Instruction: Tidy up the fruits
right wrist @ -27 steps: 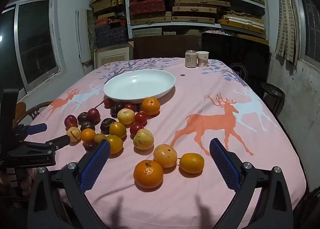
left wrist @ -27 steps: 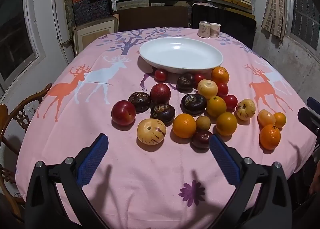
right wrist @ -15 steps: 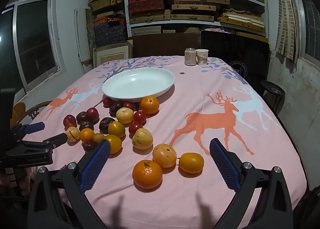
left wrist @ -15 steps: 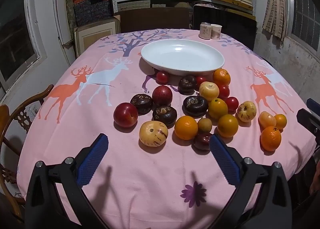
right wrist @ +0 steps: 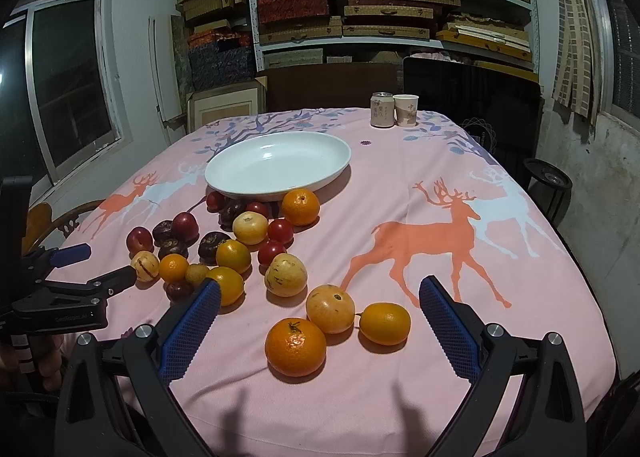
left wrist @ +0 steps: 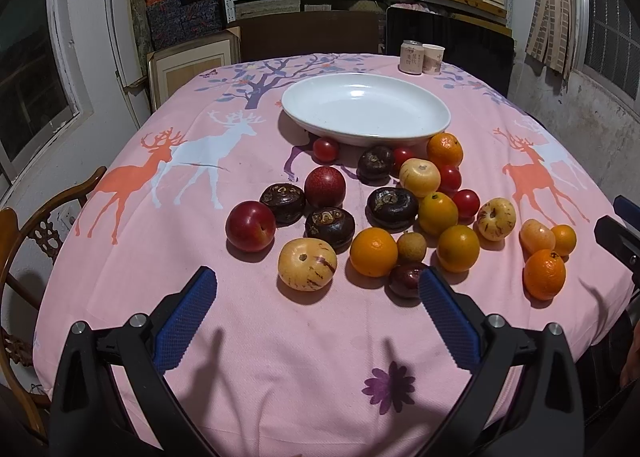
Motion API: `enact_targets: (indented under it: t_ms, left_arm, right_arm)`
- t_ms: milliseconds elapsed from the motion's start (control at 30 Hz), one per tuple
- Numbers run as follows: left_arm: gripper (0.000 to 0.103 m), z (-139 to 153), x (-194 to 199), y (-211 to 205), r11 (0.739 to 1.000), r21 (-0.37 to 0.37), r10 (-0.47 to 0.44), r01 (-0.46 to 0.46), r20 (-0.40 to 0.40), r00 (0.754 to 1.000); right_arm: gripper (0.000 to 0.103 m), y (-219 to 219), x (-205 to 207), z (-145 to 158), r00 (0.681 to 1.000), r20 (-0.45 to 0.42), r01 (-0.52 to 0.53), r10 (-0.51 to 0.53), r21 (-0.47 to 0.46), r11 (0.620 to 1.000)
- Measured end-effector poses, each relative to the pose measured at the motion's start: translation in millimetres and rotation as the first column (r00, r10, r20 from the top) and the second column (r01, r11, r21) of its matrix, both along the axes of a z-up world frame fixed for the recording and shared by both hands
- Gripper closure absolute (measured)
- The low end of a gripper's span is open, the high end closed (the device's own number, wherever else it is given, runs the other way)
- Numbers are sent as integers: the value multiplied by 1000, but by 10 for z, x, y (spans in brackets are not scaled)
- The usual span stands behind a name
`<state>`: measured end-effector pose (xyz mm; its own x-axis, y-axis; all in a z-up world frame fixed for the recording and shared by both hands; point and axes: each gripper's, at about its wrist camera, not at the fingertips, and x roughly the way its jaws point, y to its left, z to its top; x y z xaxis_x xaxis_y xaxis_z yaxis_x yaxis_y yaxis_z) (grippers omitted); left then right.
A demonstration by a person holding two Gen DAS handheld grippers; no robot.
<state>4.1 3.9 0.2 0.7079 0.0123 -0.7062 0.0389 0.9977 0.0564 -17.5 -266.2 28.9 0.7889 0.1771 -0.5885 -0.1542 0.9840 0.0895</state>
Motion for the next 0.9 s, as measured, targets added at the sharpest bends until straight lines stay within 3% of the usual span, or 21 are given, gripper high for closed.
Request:
enact_targets:
  t_ms: [900]
  left_arm:
    - [4,-37,-8,-45,1000,4,-3,3,-1,1000]
  right_arm:
    - [4,53,-2,-81,1000,-15,-8,9,7,1000]
